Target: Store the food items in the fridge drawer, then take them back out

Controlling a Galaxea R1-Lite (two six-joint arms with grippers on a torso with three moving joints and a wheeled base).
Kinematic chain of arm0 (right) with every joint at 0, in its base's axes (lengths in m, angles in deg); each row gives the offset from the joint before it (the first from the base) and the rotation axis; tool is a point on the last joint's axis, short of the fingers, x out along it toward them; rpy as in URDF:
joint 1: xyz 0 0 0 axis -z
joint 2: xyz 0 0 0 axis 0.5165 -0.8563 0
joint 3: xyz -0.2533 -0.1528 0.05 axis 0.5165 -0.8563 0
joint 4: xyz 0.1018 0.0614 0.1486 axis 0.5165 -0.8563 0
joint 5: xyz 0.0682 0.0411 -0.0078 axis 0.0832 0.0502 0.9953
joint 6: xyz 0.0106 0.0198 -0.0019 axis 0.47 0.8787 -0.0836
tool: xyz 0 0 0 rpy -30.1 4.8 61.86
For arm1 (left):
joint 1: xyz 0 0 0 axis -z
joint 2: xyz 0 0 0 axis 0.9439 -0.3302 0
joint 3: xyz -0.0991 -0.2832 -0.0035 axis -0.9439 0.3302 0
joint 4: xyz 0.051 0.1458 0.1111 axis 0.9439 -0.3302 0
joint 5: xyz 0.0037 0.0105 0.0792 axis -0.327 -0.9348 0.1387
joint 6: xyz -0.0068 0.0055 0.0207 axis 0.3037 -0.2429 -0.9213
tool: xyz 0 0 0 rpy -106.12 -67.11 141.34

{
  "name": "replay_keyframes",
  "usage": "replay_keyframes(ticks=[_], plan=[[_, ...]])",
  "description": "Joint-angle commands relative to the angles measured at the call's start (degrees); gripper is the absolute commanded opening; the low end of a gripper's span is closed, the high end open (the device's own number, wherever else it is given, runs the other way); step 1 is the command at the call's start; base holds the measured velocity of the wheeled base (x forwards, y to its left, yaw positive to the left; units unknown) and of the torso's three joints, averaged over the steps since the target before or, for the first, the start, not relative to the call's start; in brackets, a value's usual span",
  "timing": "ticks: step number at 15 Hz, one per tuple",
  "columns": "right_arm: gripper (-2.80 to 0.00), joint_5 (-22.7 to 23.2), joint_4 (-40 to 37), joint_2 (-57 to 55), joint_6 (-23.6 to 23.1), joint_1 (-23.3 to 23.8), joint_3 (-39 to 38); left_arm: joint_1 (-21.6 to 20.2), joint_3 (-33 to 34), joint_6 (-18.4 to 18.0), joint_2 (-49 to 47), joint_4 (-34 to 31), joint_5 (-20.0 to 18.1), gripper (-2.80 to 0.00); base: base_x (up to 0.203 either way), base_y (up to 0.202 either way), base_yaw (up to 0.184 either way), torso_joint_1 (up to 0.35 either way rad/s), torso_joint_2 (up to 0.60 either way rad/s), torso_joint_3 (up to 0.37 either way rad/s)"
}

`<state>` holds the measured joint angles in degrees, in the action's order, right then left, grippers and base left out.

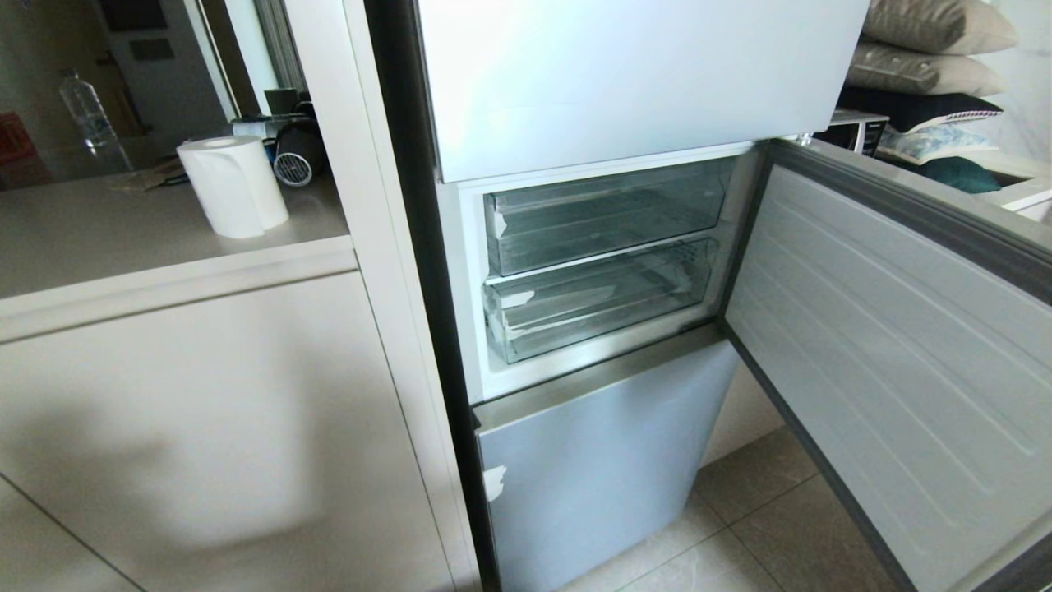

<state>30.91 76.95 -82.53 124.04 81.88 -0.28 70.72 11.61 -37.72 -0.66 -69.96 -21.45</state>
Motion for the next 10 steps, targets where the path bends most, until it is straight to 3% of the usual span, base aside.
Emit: replay_keyframes(ticks=[1,5,10], plan=[[-2.80,-0.2,0.2,2.4,0.6,-8.4,-1.4,0.0,0.0,0.0,0.0,0.0,0.0,-2.80,0.000,0.000,0.000,0.000,0.00,0.000],[-2.80,-0.2,0.5,8.1,2.2,-18.1,-2.2,0.0,0.0,0.0,0.0,0.0,0.0,-2.80,0.000,0.000,0.000,0.000,0.00,0.000],[-2.80,0.1,0.6,9.5,5.0,-19.7,0.6,0.0,0.0,0.0,0.0,0.0,0.0,-2.80,0.000,0.000,0.000,0.000,0.00,0.000]])
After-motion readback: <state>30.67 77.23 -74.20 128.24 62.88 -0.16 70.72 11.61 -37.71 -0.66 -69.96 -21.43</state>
